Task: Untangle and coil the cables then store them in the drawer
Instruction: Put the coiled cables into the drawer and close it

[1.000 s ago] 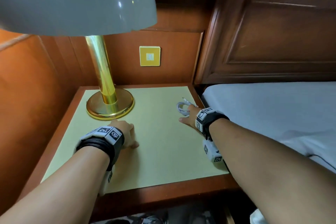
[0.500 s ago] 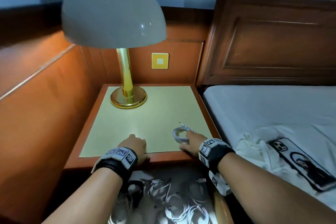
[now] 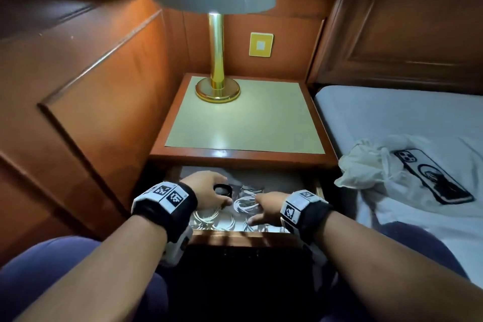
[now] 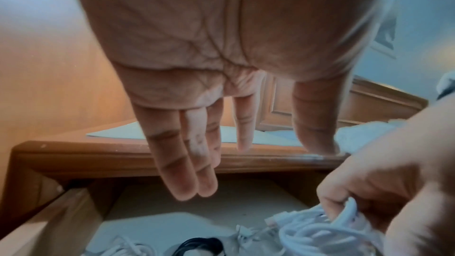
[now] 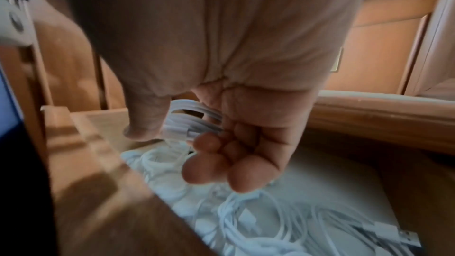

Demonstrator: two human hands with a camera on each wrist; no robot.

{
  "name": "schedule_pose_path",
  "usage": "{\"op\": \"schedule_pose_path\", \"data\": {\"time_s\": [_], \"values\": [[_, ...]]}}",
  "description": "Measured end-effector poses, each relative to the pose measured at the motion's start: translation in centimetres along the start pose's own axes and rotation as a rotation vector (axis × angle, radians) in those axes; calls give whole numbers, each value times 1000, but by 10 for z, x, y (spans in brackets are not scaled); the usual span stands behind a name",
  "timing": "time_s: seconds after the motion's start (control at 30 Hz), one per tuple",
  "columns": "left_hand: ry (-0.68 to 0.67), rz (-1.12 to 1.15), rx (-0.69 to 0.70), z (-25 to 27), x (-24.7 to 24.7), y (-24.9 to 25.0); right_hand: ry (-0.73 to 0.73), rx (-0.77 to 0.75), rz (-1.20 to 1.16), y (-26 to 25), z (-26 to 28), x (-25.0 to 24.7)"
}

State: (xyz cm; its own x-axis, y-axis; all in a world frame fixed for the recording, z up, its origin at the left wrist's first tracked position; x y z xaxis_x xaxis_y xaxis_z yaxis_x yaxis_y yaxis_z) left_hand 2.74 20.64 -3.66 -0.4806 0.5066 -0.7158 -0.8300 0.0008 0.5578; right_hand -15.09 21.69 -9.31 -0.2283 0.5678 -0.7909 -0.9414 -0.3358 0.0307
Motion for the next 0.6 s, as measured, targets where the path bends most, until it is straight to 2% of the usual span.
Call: {"op": "schedule_pose_path", "data": {"time_s": [0.07, 0.23, 0.6], "values": [[-6, -31, -2, 2, 4, 0, -34, 6, 18, -5, -3, 9], [-108, -144, -57, -2, 14, -6, 1, -2, 24, -13, -14, 9], [-82, -115, -43, -25, 20, -11, 45, -3, 25, -21, -38, 0]]}}
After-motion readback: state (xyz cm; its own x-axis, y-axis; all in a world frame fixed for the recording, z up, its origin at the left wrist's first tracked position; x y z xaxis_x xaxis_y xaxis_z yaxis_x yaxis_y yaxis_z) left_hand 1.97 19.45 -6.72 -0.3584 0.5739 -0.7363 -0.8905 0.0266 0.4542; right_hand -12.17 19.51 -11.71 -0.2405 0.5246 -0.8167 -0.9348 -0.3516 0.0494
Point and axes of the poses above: each hand's wrist, its own z-axis away from the middle knuckle, its own x-axis out of the palm, y = z × x, the point moved 4 cm from there along -z, towards the middle knuckle, and after that the axes turned 15 degrees about z, right-handed, at the moved point
